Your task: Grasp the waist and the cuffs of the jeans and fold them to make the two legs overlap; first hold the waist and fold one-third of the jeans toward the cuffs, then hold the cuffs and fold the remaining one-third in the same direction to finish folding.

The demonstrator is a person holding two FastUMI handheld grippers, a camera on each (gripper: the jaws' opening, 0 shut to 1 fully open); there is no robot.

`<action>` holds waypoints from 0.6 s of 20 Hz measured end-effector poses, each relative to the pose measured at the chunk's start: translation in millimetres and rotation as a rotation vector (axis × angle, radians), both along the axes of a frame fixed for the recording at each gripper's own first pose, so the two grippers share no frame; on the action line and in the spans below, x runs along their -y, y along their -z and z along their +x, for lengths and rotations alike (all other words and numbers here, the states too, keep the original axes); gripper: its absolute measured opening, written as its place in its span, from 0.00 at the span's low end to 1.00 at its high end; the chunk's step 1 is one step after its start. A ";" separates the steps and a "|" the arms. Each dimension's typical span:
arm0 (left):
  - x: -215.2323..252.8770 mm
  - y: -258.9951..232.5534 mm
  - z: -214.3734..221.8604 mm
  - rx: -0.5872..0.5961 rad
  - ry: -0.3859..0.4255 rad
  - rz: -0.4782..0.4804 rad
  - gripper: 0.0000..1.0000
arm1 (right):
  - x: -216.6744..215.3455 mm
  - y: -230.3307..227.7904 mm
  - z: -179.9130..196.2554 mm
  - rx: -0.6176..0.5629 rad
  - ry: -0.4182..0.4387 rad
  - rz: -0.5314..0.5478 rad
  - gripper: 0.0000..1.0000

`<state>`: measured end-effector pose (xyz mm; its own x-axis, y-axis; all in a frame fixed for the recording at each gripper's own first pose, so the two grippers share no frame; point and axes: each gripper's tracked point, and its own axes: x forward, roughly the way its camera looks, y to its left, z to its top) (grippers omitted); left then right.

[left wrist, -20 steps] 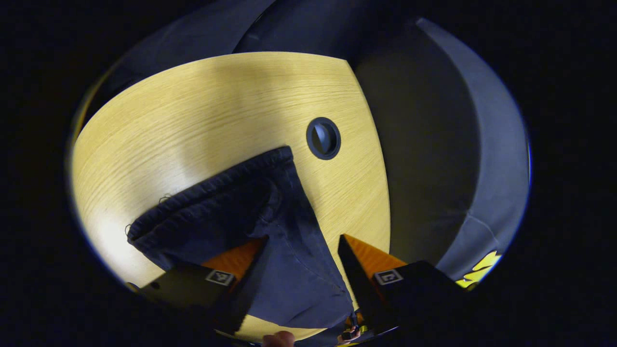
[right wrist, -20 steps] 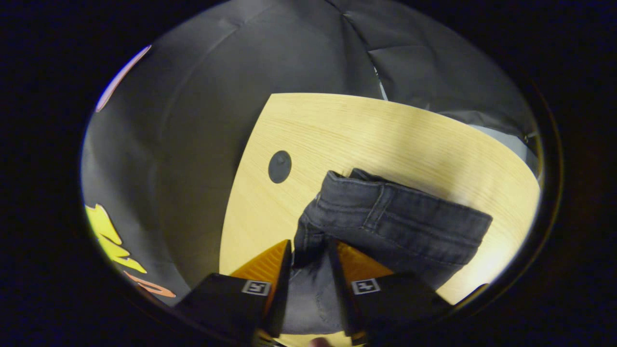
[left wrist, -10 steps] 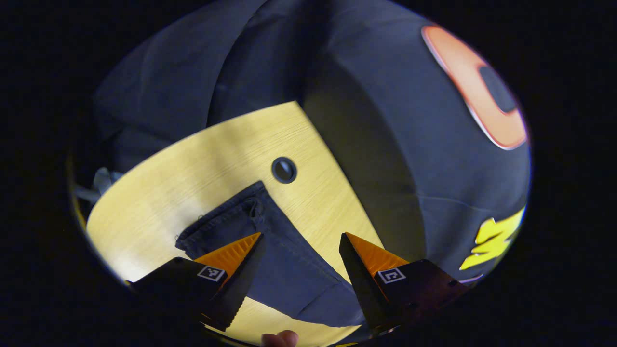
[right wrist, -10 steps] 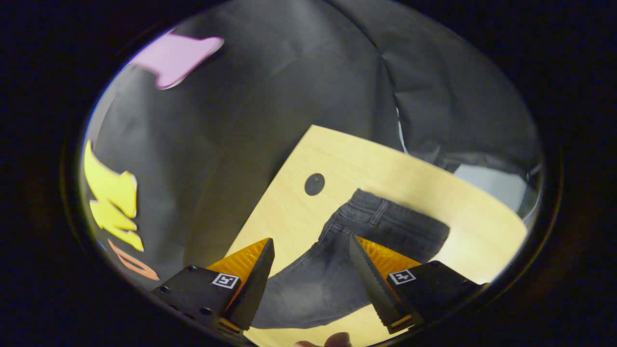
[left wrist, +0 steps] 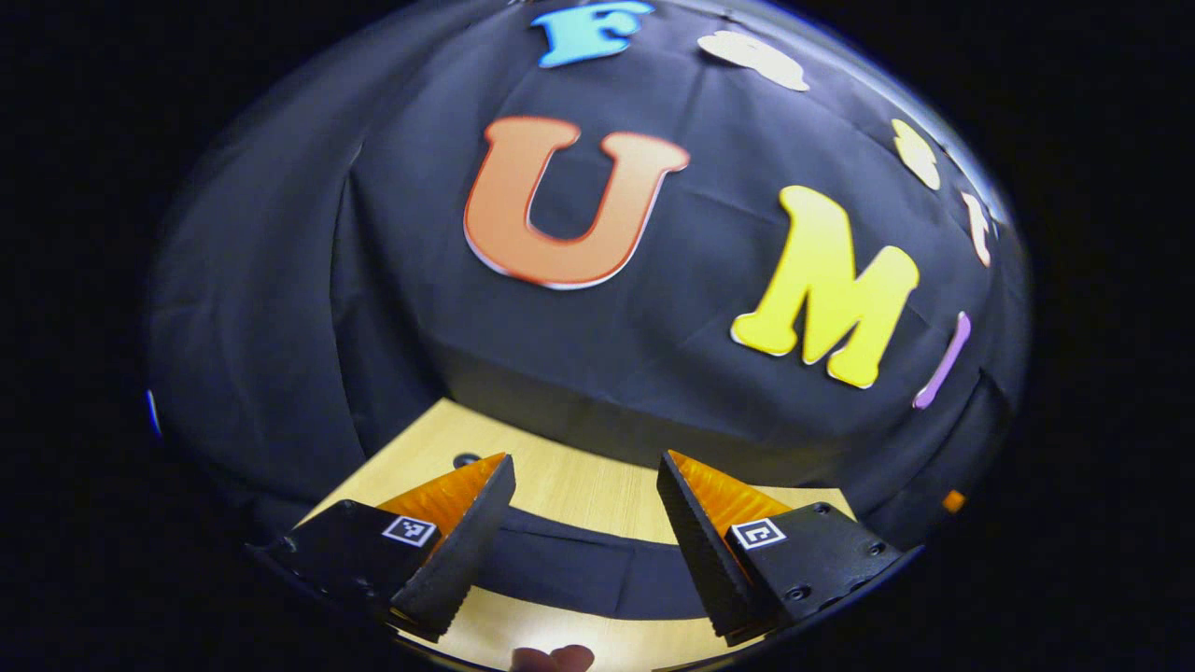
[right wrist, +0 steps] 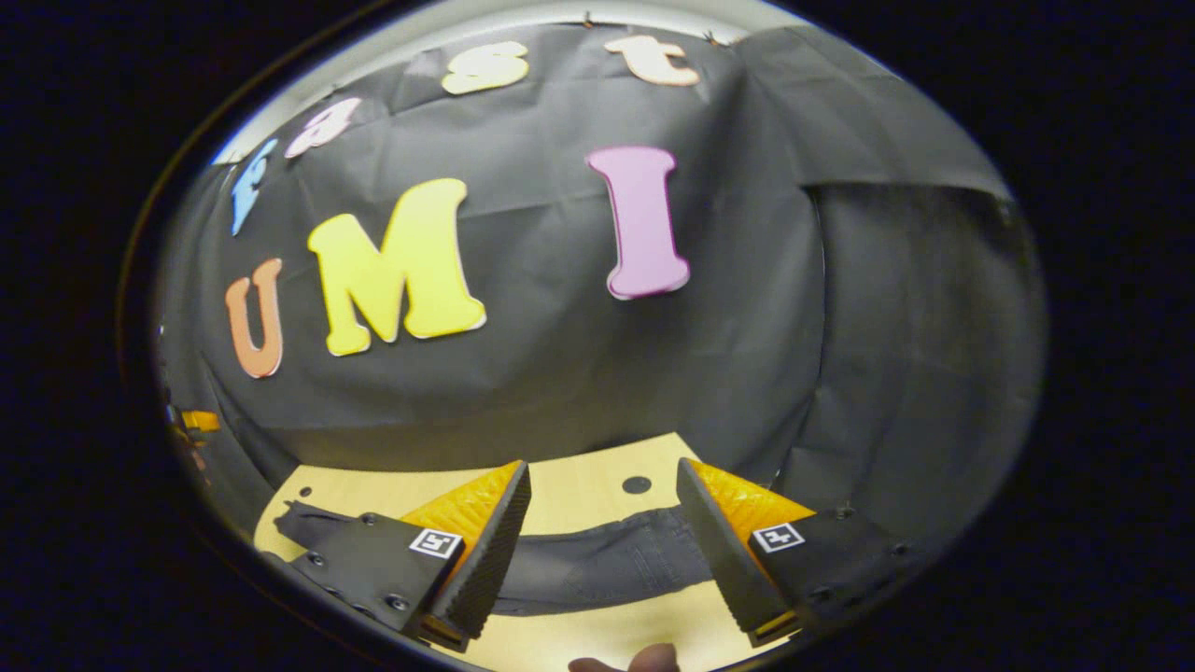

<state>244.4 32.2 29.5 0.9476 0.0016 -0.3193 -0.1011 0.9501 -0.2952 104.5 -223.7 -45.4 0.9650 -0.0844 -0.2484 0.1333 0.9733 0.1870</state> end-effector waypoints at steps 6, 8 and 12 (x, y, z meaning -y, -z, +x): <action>64.0 -27.9 -67.9 0.152 0.059 0.136 0.98 | -6.5 17.7 -73.1 -0.013 0.033 -0.020 1.00; 80.7 -33.7 -82.7 0.160 0.074 0.152 1.00 | -1.8 34.9 -86.1 -0.036 0.047 -0.052 1.00; 104.8 -40.6 -93.5 0.162 0.096 0.160 0.98 | 16.1 86.5 -79.7 -0.106 0.067 -0.035 0.98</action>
